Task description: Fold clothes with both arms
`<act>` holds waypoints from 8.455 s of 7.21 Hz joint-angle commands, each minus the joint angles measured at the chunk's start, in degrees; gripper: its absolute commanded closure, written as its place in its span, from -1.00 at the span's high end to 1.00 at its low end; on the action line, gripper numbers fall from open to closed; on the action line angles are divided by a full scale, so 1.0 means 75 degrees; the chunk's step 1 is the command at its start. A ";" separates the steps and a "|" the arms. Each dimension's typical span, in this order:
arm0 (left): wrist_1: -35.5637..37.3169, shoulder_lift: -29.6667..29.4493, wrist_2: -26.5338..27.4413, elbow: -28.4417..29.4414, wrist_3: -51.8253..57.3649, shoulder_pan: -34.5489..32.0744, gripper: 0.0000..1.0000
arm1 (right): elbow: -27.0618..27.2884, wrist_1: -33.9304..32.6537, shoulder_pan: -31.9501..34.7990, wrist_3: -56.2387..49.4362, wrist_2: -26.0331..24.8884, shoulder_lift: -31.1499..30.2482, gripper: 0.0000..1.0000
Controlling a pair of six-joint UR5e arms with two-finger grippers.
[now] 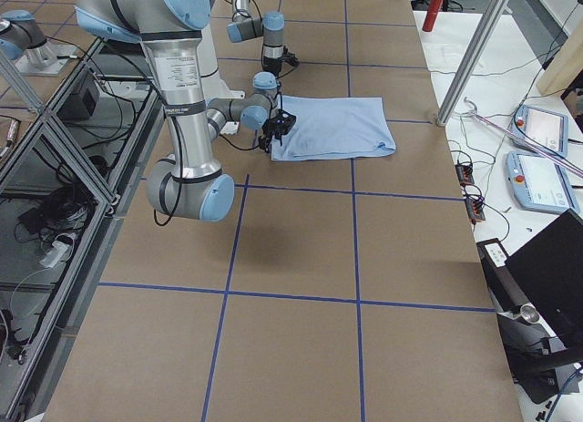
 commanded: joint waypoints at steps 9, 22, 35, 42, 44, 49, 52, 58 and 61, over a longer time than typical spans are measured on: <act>0.0251 0.0674 0.0012 -0.0976 0.0163 0.0034 -1.00 | 0.0629 -0.0230 0.0333 -0.0013 0.0555 0.0416 -1.00; 0.0457 -0.0245 -0.0023 0.0008 0.1885 -0.2000 -1.00 | -0.1551 -0.0195 0.2498 -0.0187 0.1983 0.2520 -1.00; -0.1399 -0.0225 -0.1805 0.2100 0.4008 -0.4043 1.00 | -0.3257 -0.1671 0.2211 -0.3361 0.1040 0.3579 1.00; -0.1504 -0.0295 -0.1817 0.2159 0.3973 -0.3996 1.00 | -0.4323 -0.1812 0.3003 -0.5810 0.0591 0.3614 1.00; -0.1493 -0.0400 -0.1816 0.2182 0.3914 -0.3961 1.00 | -0.4662 -0.1801 0.3566 -0.6688 0.0591 0.3602 1.00; -0.1364 0.0533 -0.1805 0.2182 0.7415 -0.5325 1.00 | -0.4466 -0.1554 0.5692 -0.8945 0.2202 0.3184 1.00; -0.0614 0.1378 -0.1863 0.2719 1.1917 -0.7516 1.00 | -0.4021 -0.1566 0.7851 -1.1992 0.3576 0.1593 1.00; -0.0366 0.3207 -0.3341 0.2535 1.5415 -0.9504 1.00 | -0.2813 -0.1579 0.9884 -1.4791 0.4799 -0.1448 1.00; 0.0246 0.3502 -0.3352 0.2278 1.5445 -0.9516 1.00 | -0.2578 -0.1624 0.9873 -1.4605 0.4446 -0.1880 1.00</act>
